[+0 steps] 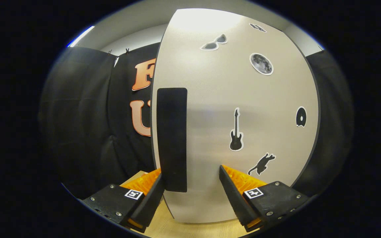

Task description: Open the shoe cabinet door, grab the shoes and put them into the shoe cabinet, then close the shoe cabinet door.

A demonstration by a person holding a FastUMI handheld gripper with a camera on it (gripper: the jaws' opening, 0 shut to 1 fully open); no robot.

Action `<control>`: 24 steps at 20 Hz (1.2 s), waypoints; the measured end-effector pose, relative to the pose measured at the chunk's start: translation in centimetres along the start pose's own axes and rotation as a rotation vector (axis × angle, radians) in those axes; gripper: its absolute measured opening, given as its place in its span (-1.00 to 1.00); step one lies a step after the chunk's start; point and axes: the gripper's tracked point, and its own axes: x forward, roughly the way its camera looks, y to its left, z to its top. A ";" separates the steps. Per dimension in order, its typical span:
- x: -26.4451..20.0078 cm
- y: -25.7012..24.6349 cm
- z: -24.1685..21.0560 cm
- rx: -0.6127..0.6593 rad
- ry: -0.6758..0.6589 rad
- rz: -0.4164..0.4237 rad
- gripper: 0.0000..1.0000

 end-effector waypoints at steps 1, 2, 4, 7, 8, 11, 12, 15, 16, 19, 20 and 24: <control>0.0 0.0 0.0 0.001 0.002 -0.010 0.92; 0.0 -0.1 0.0 0.002 -0.001 -0.017 0.92; 0.4 -0.1 0.0 0.009 -0.005 -0.034 0.92; 0.4 -0.2 -0.2 0.004 -0.015 -0.057 0.92; 0.4 -0.2 -0.2 0.004 -0.022 -0.058 0.92; 0.6 -0.4 -0.2 0.001 -0.015 -0.064 0.92; 0.6 -0.4 0.0 -0.004 -0.016 -0.063 0.92; 0.2 0.0 -0.5 0.014 0.018 -0.047 0.93; -0.6 0.1 -0.4 0.014 0.023 -0.048 0.93; -4.8 0.9 0.9 -0.037 -0.021 -0.044 0.92; -6.4 1.0 1.3 -0.048 -0.026 -0.046 0.92; -12.7 0.4 2.8 -0.008 -0.041 -0.066 0.92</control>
